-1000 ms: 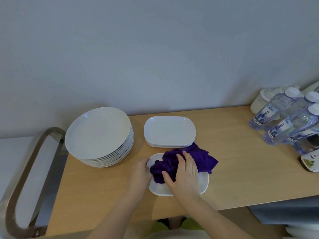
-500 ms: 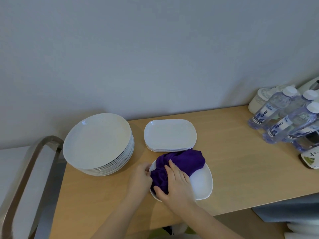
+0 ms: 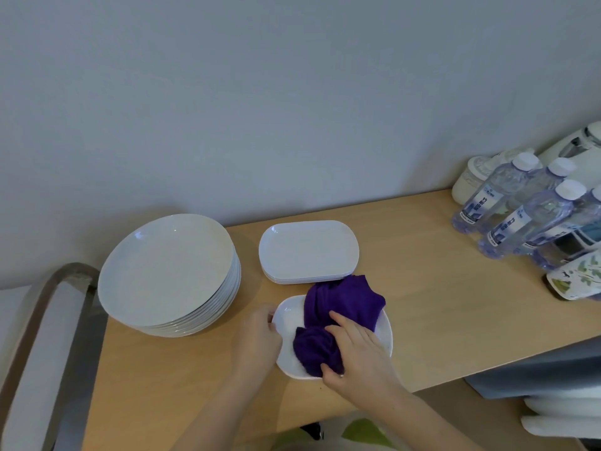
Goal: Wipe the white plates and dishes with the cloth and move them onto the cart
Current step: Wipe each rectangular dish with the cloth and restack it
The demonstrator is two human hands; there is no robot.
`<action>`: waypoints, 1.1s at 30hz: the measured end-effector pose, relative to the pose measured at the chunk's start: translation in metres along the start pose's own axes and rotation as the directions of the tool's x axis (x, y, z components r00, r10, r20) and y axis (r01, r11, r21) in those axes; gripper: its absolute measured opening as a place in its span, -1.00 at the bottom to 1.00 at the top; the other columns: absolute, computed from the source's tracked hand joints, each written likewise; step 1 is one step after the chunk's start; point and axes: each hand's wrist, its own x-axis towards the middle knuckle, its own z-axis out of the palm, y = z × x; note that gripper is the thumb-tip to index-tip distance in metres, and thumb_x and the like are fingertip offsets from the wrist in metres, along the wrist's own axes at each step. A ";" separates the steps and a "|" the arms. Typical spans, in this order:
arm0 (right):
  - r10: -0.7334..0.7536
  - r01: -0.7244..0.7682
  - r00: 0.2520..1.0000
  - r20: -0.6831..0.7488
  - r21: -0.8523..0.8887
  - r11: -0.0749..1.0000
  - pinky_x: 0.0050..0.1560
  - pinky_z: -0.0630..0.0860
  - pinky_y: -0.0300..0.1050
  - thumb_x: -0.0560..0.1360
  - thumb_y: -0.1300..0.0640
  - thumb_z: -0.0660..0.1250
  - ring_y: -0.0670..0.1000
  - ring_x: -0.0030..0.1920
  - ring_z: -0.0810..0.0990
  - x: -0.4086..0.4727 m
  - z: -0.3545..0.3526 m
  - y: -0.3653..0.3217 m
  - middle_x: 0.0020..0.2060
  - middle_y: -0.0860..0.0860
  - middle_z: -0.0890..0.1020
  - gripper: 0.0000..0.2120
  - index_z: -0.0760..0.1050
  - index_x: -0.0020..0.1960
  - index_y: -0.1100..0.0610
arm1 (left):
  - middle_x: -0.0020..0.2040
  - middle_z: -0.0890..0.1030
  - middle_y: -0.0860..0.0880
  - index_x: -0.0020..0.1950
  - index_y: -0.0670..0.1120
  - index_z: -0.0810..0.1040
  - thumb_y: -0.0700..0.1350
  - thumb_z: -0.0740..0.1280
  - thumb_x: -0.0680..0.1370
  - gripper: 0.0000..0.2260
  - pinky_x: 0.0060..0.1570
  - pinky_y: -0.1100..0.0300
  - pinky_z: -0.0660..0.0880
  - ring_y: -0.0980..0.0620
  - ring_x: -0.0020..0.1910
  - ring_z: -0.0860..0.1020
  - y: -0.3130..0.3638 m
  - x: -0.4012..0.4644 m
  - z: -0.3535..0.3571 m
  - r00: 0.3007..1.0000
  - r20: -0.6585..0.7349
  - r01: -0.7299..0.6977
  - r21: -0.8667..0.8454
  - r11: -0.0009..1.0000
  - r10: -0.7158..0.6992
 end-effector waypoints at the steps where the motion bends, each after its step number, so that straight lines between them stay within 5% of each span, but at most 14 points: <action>1: 0.028 -0.028 0.999 -0.017 -0.012 1.000 0.39 0.00 -0.32 0.37 -0.21 0.19 -0.16 0.42 0.20 -0.002 -0.002 0.005 0.46 -0.17 0.21 -0.40 0.32 0.38 -0.06 | -0.09 0.60 0.10 0.05 0.01 0.56 -0.32 0.18 0.47 -0.69 -0.10 0.04 0.56 0.07 -0.10 0.56 0.001 -0.001 -0.001 1.000 -0.005 0.000 -0.007 1.000 0.000; 5: 0.160 -0.167 0.983 -0.092 -0.068 0.984 0.30 0.26 -0.26 0.38 -0.14 0.26 -0.10 0.33 0.35 -0.003 -0.010 0.019 0.36 -0.13 0.36 -0.48 0.39 0.29 0.01 | -0.20 0.58 0.09 -0.12 0.01 0.54 -0.35 0.15 0.44 -0.70 -0.16 0.04 0.54 0.02 -0.17 0.55 0.002 -0.001 -0.001 1.000 -0.012 0.006 -0.033 0.999 -0.006; 10: 0.244 -0.251 0.962 -0.122 -0.046 0.967 0.24 0.31 -0.19 0.40 -0.09 0.28 -0.02 0.25 0.40 0.016 -0.008 0.000 0.27 -0.08 0.41 -0.56 0.41 0.22 0.07 | -0.21 0.56 0.04 -0.17 0.00 0.51 -0.37 0.15 0.42 -0.71 -0.26 0.10 0.48 -0.02 -0.18 0.54 0.001 0.000 0.000 1.000 -0.016 0.000 -0.006 1.000 0.000; 15: 0.163 -0.164 0.985 -0.058 -0.018 0.986 0.35 0.19 -0.16 0.44 -0.13 0.22 -0.03 0.34 0.29 0.031 0.002 -0.024 0.35 -0.08 0.31 -0.51 0.33 0.32 0.03 | -0.14 0.57 0.06 -0.05 0.00 0.53 -0.33 0.19 0.47 -0.74 -0.09 -0.03 0.57 0.02 -0.13 0.55 0.003 0.002 -0.001 1.000 -0.011 -0.008 0.029 1.000 0.008; 22: 0.012 -0.012 0.999 -0.036 0.007 1.000 0.39 0.16 -0.16 0.41 -0.11 0.23 -0.07 0.40 0.26 0.028 -0.002 -0.020 0.40 -0.09 0.32 -0.48 0.37 0.34 0.01 | -0.15 0.57 0.09 -0.08 0.04 0.52 -0.32 0.22 0.49 -0.75 -0.10 -0.01 0.57 0.05 -0.14 0.55 0.004 0.003 -0.002 1.000 -0.004 -0.024 0.034 0.999 0.024; 26: 0.051 -0.060 0.991 -0.123 -0.075 0.995 0.33 0.27 -0.14 0.40 -0.12 0.25 -0.04 0.33 0.40 0.017 -0.015 0.001 0.32 -0.08 0.44 -0.53 0.46 0.25 0.03 | -0.17 0.55 0.11 -0.10 0.03 0.51 -0.34 0.19 0.48 -0.73 -0.13 -0.01 0.57 0.06 -0.16 0.54 0.005 0.001 -0.002 1.000 -0.002 -0.002 0.008 1.000 0.002; 33: 0.076 -0.082 0.996 -0.051 -0.120 0.989 0.39 0.19 -0.19 0.48 -0.09 0.19 -0.04 0.39 0.29 -0.003 -0.020 0.016 0.39 -0.07 0.33 -0.57 0.37 0.31 0.03 | -0.20 0.54 0.11 -0.19 0.09 0.44 -0.37 0.18 0.46 -0.67 -0.18 0.06 0.54 0.09 -0.18 0.52 0.006 0.002 -0.002 1.000 0.003 0.003 0.027 1.000 -0.003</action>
